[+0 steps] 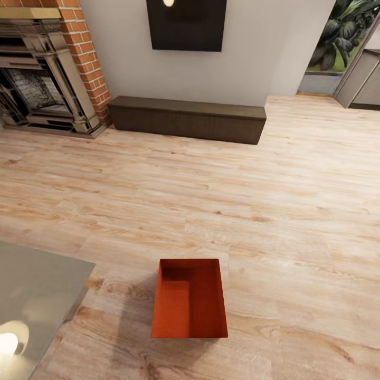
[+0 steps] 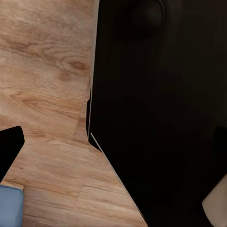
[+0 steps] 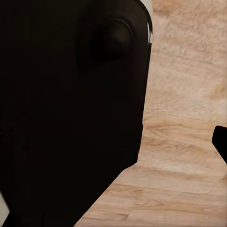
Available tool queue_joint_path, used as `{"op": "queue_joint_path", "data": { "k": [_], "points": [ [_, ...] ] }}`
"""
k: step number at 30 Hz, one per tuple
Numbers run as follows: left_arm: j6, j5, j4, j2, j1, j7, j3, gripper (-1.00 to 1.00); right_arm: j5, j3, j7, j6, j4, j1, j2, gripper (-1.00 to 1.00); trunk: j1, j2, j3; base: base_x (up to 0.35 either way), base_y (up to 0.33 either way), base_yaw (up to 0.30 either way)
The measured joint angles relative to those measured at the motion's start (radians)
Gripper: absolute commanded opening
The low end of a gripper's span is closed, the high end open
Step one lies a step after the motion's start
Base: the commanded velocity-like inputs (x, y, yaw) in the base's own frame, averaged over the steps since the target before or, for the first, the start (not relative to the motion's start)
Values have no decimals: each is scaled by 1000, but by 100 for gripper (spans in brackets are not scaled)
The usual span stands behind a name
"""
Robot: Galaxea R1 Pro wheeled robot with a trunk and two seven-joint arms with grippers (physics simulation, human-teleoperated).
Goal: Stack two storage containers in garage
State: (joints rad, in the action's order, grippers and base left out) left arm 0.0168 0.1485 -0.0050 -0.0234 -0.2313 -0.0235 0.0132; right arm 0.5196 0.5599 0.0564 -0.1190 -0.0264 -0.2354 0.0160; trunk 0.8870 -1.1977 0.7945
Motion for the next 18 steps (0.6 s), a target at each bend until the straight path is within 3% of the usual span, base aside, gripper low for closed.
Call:
{"op": "queue_joint_path", "data": {
  "k": [18],
  "points": [
    [0,3,0,-1,0,0,0,100,-6,-1,-1,-3,0,0,-2,100,0,0,0,0,0,0]
  ]
}}
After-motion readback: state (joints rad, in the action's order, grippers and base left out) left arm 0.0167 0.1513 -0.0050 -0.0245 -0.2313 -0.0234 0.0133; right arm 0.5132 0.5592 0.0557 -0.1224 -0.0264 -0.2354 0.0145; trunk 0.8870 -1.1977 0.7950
